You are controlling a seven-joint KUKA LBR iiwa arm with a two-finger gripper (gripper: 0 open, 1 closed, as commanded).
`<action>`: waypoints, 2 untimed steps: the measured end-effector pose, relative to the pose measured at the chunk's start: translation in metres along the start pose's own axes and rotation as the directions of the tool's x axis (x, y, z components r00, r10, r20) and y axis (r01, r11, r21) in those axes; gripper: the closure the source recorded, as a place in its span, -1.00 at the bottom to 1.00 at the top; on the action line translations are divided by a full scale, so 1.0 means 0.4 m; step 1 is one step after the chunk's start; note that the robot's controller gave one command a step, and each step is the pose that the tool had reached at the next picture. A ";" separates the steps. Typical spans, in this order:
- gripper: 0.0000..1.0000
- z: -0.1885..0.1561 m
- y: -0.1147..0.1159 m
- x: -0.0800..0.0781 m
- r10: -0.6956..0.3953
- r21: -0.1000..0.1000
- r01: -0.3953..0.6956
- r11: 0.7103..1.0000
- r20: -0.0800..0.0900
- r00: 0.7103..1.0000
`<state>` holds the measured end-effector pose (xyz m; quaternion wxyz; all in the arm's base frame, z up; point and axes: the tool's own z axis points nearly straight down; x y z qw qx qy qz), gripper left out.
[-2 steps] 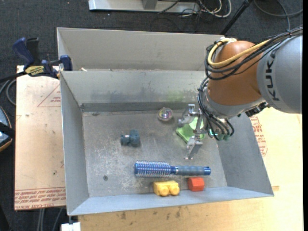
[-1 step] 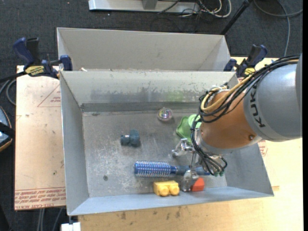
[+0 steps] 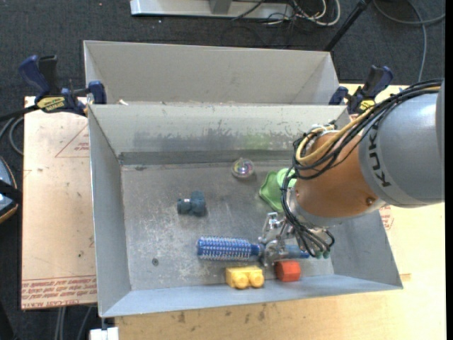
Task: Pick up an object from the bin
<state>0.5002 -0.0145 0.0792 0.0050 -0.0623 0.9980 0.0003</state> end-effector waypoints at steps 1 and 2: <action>1.00 -0.288 -0.014 -0.073 -0.011 0.001 0.011 1.000 0.000 1.000; 1.00 -0.573 -0.052 -0.036 -0.247 0.001 0.247 0.969 -0.002 0.969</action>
Offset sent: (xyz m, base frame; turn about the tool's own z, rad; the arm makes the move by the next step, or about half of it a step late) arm 0.0261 -0.0025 0.1117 -0.0127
